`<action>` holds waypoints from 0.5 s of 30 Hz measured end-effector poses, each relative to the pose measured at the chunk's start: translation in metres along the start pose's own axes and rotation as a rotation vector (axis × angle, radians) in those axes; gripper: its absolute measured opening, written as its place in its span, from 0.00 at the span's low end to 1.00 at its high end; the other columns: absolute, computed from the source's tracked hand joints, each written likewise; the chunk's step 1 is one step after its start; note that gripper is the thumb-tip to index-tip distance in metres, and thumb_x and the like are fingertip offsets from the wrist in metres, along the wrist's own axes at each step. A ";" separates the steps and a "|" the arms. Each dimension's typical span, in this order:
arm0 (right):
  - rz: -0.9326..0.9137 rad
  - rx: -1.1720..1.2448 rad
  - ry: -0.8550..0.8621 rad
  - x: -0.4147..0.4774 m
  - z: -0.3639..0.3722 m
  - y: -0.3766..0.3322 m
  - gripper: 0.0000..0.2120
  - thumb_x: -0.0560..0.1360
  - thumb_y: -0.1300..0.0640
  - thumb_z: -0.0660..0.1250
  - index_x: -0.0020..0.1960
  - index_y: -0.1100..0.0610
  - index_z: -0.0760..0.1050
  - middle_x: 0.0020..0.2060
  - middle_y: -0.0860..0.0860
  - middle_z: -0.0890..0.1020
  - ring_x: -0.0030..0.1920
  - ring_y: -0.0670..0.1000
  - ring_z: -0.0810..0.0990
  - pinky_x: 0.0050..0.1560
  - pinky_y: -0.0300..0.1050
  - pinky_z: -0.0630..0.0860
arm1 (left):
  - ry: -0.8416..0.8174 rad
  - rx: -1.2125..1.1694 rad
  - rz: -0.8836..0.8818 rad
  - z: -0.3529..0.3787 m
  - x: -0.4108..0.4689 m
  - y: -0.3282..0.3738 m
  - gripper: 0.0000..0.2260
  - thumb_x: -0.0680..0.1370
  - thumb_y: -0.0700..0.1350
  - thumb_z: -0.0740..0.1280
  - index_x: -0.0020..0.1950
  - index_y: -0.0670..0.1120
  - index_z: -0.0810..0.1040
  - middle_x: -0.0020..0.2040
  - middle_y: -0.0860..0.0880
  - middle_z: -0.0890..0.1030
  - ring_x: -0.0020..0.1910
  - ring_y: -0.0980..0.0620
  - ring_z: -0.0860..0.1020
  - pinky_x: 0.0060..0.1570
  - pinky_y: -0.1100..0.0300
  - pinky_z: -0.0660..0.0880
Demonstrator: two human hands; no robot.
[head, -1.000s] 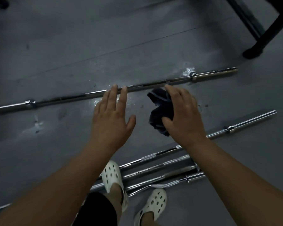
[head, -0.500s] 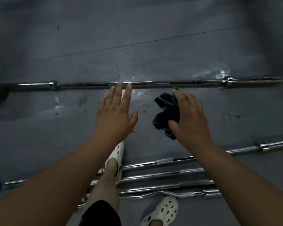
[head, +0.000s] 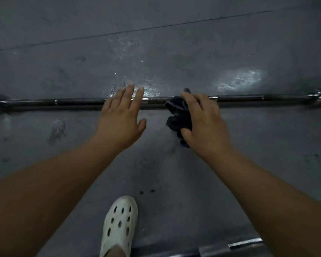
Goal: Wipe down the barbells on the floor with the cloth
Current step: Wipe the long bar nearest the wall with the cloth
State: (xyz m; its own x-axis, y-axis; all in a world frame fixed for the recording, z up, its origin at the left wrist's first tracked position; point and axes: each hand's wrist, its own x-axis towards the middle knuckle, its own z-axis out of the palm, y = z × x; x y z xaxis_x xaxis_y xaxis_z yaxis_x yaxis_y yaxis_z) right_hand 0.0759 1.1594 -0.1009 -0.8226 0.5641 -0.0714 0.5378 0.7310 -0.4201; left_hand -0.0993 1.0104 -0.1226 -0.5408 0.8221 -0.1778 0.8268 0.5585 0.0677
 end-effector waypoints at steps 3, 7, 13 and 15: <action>-0.025 -0.041 -0.026 0.035 0.059 0.024 0.41 0.67 0.58 0.74 0.78 0.52 0.62 0.71 0.54 0.67 0.67 0.60 0.67 0.57 0.56 0.76 | 0.001 0.019 0.029 0.062 0.038 -0.023 0.35 0.78 0.59 0.60 0.80 0.49 0.48 0.81 0.46 0.50 0.79 0.44 0.52 0.74 0.46 0.53; -0.034 -0.088 -0.055 0.084 0.115 0.048 0.45 0.68 0.55 0.74 0.79 0.50 0.55 0.73 0.55 0.61 0.70 0.60 0.67 0.55 0.57 0.79 | -0.100 0.012 0.000 0.133 0.092 -0.057 0.38 0.77 0.63 0.61 0.80 0.50 0.48 0.81 0.47 0.48 0.79 0.45 0.50 0.75 0.45 0.51; 0.000 -0.250 -0.338 0.153 0.168 0.074 0.49 0.74 0.51 0.70 0.82 0.48 0.40 0.81 0.55 0.43 0.80 0.58 0.46 0.76 0.57 0.58 | -0.198 0.025 -0.065 0.193 0.124 -0.103 0.41 0.73 0.68 0.60 0.79 0.51 0.52 0.79 0.47 0.56 0.77 0.44 0.55 0.74 0.44 0.51; 0.068 -0.213 -0.402 0.153 0.187 0.075 0.47 0.74 0.49 0.69 0.82 0.50 0.43 0.81 0.57 0.47 0.80 0.60 0.48 0.78 0.57 0.56 | -0.137 0.049 -0.048 0.198 0.115 -0.101 0.41 0.70 0.68 0.60 0.77 0.50 0.55 0.77 0.45 0.61 0.75 0.42 0.58 0.74 0.42 0.53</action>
State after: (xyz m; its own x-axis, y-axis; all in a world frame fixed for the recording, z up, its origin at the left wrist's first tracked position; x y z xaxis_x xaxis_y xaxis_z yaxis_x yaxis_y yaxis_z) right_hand -0.0448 1.2287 -0.3125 -0.7682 0.4504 -0.4550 0.5842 0.7838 -0.2104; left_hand -0.2138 1.0266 -0.3441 -0.5564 0.7701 -0.3121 0.8088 0.5880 0.0089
